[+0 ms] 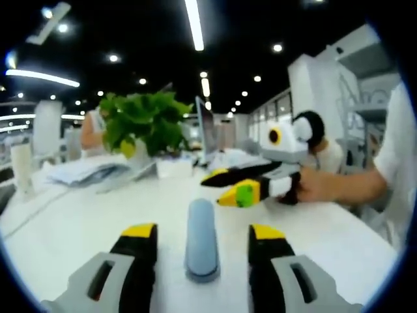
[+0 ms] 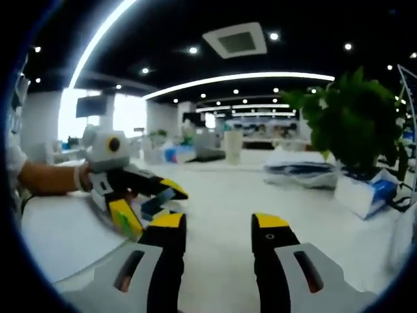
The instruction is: Pick up the paper insert the paper into the punch align the paper edges press the punch to punch holes
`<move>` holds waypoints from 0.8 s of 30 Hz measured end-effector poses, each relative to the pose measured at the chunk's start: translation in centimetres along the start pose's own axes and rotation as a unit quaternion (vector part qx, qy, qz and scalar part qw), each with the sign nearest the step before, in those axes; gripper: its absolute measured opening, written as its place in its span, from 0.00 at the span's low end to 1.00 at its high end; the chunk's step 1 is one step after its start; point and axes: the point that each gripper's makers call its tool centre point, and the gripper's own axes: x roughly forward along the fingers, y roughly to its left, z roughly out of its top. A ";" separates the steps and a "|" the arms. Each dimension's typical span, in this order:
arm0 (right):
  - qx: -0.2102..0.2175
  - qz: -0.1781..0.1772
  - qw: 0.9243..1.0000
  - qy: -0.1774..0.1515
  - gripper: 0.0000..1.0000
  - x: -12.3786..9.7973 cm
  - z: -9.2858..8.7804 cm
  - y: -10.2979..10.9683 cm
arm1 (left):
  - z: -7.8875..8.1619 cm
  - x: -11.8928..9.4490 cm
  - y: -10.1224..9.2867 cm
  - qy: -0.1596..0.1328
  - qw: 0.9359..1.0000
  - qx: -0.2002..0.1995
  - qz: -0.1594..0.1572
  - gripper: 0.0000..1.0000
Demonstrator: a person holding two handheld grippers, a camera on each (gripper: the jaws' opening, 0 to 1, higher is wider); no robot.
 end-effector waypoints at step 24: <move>0.008 -0.002 1.000 0.000 0.41 -0.2 -0.3 -0.3 | -0.2 -9.7 -3.1 0.030 0.999 0.017 0.018 0.66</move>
